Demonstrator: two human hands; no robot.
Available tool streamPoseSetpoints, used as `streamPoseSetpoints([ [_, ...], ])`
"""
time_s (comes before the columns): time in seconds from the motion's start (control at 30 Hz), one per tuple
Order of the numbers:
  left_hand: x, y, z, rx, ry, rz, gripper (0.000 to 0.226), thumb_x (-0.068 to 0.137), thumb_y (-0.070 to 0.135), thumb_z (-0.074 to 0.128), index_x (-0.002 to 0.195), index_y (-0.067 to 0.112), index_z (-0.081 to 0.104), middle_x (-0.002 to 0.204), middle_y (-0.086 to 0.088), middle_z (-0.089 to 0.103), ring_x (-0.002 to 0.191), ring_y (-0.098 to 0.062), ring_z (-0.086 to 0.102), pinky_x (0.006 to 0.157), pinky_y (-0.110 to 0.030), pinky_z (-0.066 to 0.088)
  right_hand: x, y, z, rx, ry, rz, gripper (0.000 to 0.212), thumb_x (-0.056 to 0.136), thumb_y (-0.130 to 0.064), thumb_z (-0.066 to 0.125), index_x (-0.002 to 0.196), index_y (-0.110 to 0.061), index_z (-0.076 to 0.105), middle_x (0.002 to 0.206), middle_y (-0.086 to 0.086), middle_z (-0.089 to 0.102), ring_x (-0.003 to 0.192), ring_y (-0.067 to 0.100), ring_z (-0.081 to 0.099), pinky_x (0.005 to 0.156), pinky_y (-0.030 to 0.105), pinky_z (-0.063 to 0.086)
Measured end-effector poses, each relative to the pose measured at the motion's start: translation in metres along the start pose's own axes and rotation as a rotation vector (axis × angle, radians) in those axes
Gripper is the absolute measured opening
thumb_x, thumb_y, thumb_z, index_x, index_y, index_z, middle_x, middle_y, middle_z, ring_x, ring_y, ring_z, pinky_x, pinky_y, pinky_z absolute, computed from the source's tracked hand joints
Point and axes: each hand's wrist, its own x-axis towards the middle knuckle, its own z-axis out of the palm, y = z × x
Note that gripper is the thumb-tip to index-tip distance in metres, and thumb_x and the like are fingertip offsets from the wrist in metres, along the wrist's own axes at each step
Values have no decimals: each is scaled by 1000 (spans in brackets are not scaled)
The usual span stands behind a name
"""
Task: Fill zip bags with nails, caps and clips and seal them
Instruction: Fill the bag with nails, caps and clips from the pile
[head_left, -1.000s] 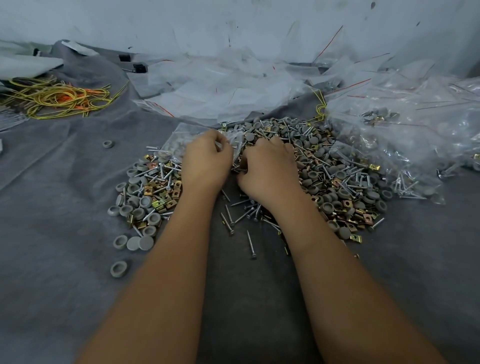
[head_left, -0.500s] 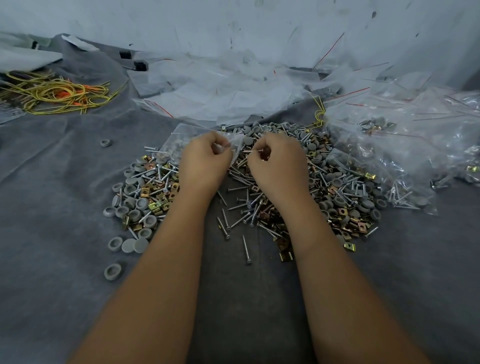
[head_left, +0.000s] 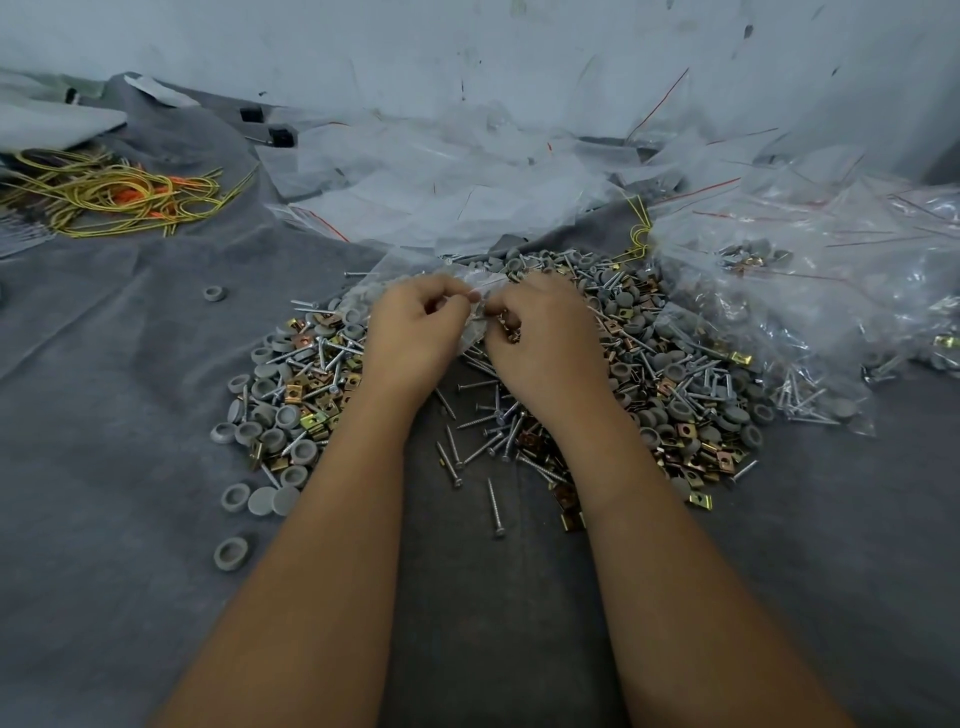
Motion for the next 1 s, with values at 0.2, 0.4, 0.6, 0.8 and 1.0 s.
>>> streamPoseSetpoints([
  [0.2,-2,5,1,-101,98,50,17,80,16,54,78,23,69,53,7,52,49,-8,43,47,-20,34,1,-1,1,-86,-75,-80,8,79,-10,65,85,-5,67,80,0,47,89,24,47,71,29,32],
  [0.4,-3,6,4,-82,60,73,24,90,3,55,78,19,67,55,-6,51,42,-4,42,43,-17,36,-1,-2,3,-124,53,-23,17,86,-26,66,99,-16,73,88,1,42,93,24,44,70,31,32],
  [0.6,-1,4,6,-22,120,81,26,89,6,57,72,24,63,42,15,45,41,1,42,44,-18,38,2,-4,3,93,-90,80,16,95,-25,57,97,-13,68,85,4,68,79,24,61,69,38,49],
  [0.8,3,-1,3,55,222,45,28,88,13,58,64,28,56,47,12,44,46,-2,38,50,-24,35,0,-5,0,211,-51,118,23,91,-23,58,108,-13,71,91,1,71,81,15,63,76,34,52],
  [1.0,2,1,1,55,217,54,24,89,13,59,68,25,60,50,10,44,45,0,37,47,-17,32,2,1,2,213,-26,96,12,92,-20,63,94,-12,72,78,0,69,70,14,60,69,34,50],
])
